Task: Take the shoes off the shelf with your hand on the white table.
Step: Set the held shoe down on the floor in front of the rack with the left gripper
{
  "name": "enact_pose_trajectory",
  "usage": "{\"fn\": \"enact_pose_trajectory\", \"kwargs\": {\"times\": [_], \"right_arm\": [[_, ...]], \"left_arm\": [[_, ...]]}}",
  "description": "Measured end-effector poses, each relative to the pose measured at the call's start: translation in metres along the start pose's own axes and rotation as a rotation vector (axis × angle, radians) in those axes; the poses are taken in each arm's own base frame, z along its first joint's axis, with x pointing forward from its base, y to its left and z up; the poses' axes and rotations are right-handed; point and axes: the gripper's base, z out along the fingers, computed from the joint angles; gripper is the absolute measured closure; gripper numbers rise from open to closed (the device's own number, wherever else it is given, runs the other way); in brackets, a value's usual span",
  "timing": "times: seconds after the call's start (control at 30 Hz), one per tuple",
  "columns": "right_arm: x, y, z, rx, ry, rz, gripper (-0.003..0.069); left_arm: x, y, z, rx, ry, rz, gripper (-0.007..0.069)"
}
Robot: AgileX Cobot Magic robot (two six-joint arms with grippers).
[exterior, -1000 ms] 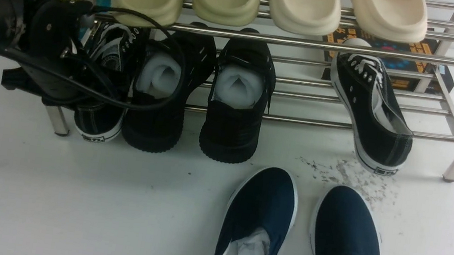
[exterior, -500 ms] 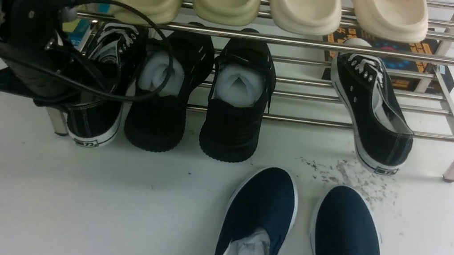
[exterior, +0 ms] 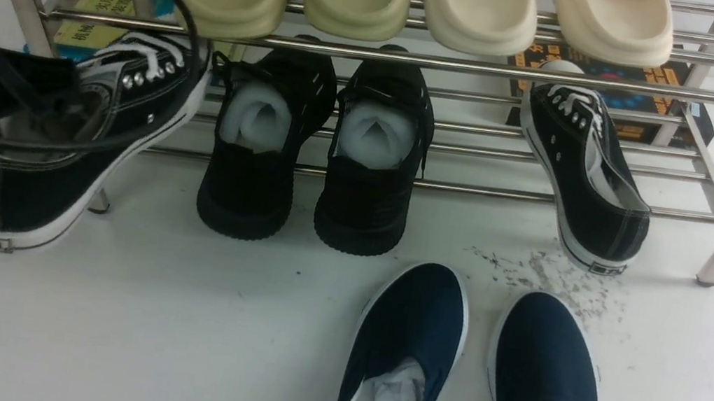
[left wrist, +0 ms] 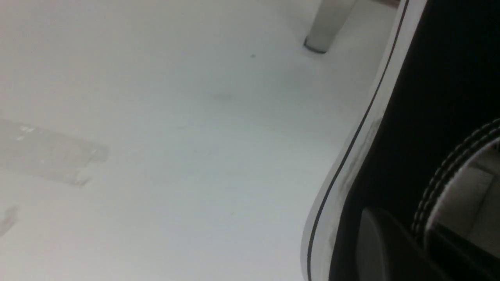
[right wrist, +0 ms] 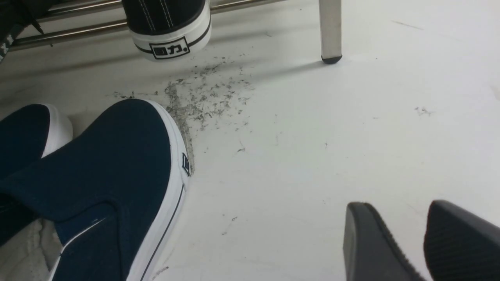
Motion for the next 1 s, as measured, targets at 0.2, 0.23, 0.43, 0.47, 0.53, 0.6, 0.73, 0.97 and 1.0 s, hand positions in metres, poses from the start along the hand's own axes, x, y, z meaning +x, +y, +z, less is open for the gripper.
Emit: {"fn": "enact_pose_trajectory", "kwargs": {"times": [0.2,0.23,0.43,0.47,0.53,0.6,0.73,0.97,1.0], "right_arm": [[0.000,0.000,0.000,0.000,0.000,0.000,0.0422],[0.000,0.000,0.000,0.000,0.000,0.000,0.0422],[0.000,0.000,0.000,0.000,0.000,-0.001,0.0422],[0.000,0.000,0.000,0.000,0.000,-0.001,0.0422],[0.000,0.000,0.000,0.000,0.000,-0.001,0.0422],[0.000,0.000,0.000,0.000,0.000,-0.001,0.0422],[0.000,0.000,0.000,0.000,0.000,-0.001,0.0422],[0.000,0.000,0.000,0.000,0.000,-0.001,0.0422],[0.000,0.000,0.000,0.000,0.000,-0.001,0.0422]], "left_arm": [[0.015,0.034,-0.048,-0.093,-0.109,0.002,0.0603],[0.017,0.036,-0.052,-0.092,-0.123,-0.003,0.0603],[0.070,0.048,-0.051,0.033,-0.040,-0.075,0.0603],[0.073,0.049,-0.051,0.042,-0.034,-0.084,0.0603],[0.103,0.053,-0.031,0.044,0.063,-0.118,0.0603],[0.122,0.056,-0.014,0.027,0.141,-0.143,0.0603],[0.147,0.057,0.011,0.013,0.245,-0.166,0.0602],[0.147,0.040,0.040,0.107,0.247,-0.197,0.0601],[0.144,0.036,0.044,0.124,0.244,-0.192,0.0601]]}}
